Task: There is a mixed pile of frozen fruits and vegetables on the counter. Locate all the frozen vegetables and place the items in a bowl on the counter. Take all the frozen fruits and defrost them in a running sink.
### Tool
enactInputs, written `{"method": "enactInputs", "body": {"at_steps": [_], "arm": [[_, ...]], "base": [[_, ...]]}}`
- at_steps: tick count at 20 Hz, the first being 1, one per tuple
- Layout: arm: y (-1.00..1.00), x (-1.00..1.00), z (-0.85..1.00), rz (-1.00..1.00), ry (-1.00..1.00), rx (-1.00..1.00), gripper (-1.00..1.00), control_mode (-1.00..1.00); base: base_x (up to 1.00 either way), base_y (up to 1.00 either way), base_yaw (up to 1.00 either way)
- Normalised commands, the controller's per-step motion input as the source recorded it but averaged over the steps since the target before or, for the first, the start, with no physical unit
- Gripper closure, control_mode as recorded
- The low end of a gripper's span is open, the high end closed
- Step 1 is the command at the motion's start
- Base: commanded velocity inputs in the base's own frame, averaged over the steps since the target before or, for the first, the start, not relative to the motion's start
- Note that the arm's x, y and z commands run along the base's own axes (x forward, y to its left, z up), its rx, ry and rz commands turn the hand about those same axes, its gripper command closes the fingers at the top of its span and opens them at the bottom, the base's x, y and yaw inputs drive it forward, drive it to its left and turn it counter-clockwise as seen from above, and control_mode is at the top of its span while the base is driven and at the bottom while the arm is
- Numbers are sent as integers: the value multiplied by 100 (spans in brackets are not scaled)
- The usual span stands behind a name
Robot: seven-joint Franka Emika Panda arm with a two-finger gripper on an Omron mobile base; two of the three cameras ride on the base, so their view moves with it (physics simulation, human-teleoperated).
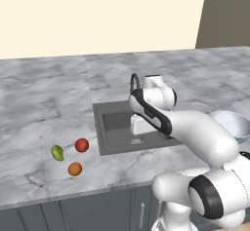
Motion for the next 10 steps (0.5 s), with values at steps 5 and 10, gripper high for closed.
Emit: {"method": "enactInputs", "body": {"at_steps": [5, 10], "arm": [[100, 1, 0, 15, -6, -1, -100, -100], [100, 7, -14, 7, -2, 1, -100, -100]], "base": [[0, 0, 0], [0, 0, 0]]}}
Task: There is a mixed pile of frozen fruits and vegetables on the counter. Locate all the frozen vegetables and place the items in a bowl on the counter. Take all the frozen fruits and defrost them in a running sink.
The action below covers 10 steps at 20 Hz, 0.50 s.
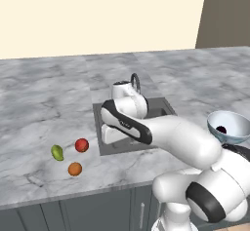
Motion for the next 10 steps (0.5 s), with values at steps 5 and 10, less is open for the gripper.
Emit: {"method": "enactInputs", "body": {"at_steps": [5, 10], "arm": [[98, 9, -8, 4, -3, 2, -100, -100], [68, 45, 0, -12, -6, 1, -100, -100]], "base": [[0, 0, 0], [0, 0, 0]]}}
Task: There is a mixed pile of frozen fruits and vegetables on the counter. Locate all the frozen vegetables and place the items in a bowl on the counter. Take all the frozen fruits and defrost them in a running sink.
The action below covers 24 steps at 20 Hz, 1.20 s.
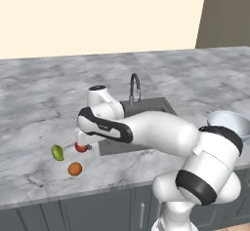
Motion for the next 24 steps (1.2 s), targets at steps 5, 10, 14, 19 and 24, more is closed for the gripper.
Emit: {"method": "enactInputs", "body": {"at_steps": [5, 10, 14, 19, 24], "arm": [[46, 55, -13, -14, -7, -2, -100, -100], [28, 53, -26, -9, -10, -7, -100, -100], [4, 38, -44, -6, -7, -1, -100, -100], [18, 45, -18, -3, 0, 1, -100, -100], [17, 21, -23, -3, 0, 0, -100, -100]], "base": [[0, 0, 0], [0, 0, 0], [0, 0, 0], [0, 0, 0], [0, 0, 0]]}}
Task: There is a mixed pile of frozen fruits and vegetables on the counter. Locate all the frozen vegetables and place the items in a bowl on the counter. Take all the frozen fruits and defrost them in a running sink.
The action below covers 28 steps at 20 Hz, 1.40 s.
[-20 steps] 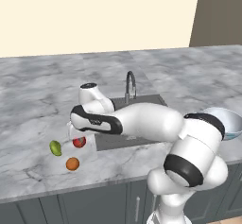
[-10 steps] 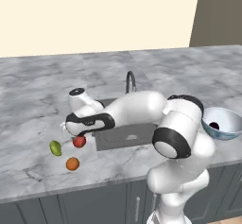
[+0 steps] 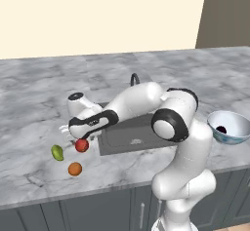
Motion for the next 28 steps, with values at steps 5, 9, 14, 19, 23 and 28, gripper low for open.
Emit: {"method": "enactInputs", "body": {"at_steps": [5, 9, 14, 19, 23, 28], "arm": [[5, -10, -37, -6, 1, 0, -100, -100], [-5, 8, -37, -3, -2, 0, -100, -100], [-8, 26, -33, 0, -1, 0, 100, -100], [-1, 5, -7, -1, 1, 0, 100, -100], [-44, -14, 47, -12, 9, -3, 100, -100], [-67, -34, 53, -16, 0, 0, 100, -100]], "base": [[0, 0, 0], [0, 0, 0], [0, 0, 0], [0, 0, 0], [0, 0, 0], [0, 0, 0]]}}
